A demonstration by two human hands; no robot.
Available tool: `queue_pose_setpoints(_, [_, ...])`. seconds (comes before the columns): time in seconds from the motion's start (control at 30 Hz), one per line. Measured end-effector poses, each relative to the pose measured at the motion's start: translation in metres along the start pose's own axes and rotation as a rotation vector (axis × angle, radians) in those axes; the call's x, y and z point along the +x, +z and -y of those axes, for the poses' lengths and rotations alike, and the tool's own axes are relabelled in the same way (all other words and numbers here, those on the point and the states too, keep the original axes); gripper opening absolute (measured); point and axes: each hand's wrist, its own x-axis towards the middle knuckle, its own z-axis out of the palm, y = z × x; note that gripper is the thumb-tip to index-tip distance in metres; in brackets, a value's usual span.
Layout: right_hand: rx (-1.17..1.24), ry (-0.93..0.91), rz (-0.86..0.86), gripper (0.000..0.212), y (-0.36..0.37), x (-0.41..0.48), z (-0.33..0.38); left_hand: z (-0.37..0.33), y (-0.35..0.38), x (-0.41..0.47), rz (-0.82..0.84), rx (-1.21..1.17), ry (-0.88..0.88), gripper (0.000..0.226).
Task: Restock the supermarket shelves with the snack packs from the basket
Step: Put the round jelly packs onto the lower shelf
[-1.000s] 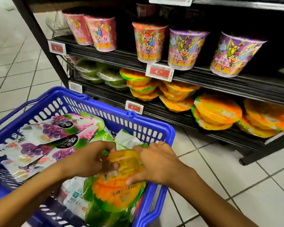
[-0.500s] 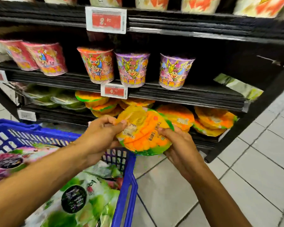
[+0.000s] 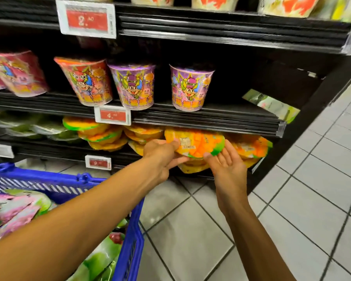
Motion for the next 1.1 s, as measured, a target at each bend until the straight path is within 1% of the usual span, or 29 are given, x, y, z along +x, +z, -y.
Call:
queue_pose_setpoints(0.07, [0.002,-0.009,-0.008,0.073,0.000,0.001,-0.002,0.001,-0.003,0.001,0.014,0.020,0.021,0.035])
queue_pose_setpoints(0.13, [-0.012,-0.019,-0.034,0.070,0.000,0.001,-0.005,0.003,-0.008,0.002,0.017,0.029,0.050,0.036])
queue_pose_setpoints(0.23, [-0.107,-0.039,-0.135,0.052,-0.001,0.002,-0.011,0.008,-0.010,0.001,0.023,0.039,0.098,0.035])
queue_pose_setpoints(0.3, [-0.110,-0.024,-0.167,0.045,0.000,0.003,-0.015,0.012,-0.007,-0.001,0.042,0.014,0.123,0.036])
queue_pose_setpoints(0.47, [-0.033,0.016,-0.152,0.044,0.004,0.002,-0.015,0.016,-0.005,-0.003,0.024,0.007,0.154,0.031])
queue_pose_setpoints(0.57, [-0.023,0.057,-0.135,0.044,0.004,-0.003,-0.013,0.011,-0.017,-0.005,0.096,0.005,0.104,0.031])
queue_pose_setpoints(0.63, [-0.053,0.084,-0.142,0.039,0.006,-0.008,-0.012,0.004,-0.032,-0.009,0.136,0.053,0.086,0.032])
queue_pose_setpoints(0.7, [-0.107,0.114,-0.131,0.028,0.014,-0.018,-0.012,-0.004,-0.052,-0.015,0.139,0.115,0.109,0.023])
queue_pose_setpoints(0.77, [-0.136,0.133,-0.051,0.014,0.026,-0.031,-0.012,-0.014,-0.072,-0.023,0.120,0.161,0.152,0.008])
queue_pose_setpoints(0.8, [-0.156,0.134,0.022,0.010,0.035,-0.039,-0.010,-0.018,-0.083,-0.027,0.108,0.181,0.179,0.006])
queue_pose_setpoints(1.0, [-0.260,0.015,0.481,0.016,0.091,-0.086,-0.007,-0.025,-0.165,-0.044,0.020,0.335,0.299,0.012])
queue_pose_setpoints(1.1, [-0.314,-0.055,0.674,0.008,0.109,-0.096,-0.013,-0.021,-0.217,-0.041,-0.051,0.399,0.308,0.018])
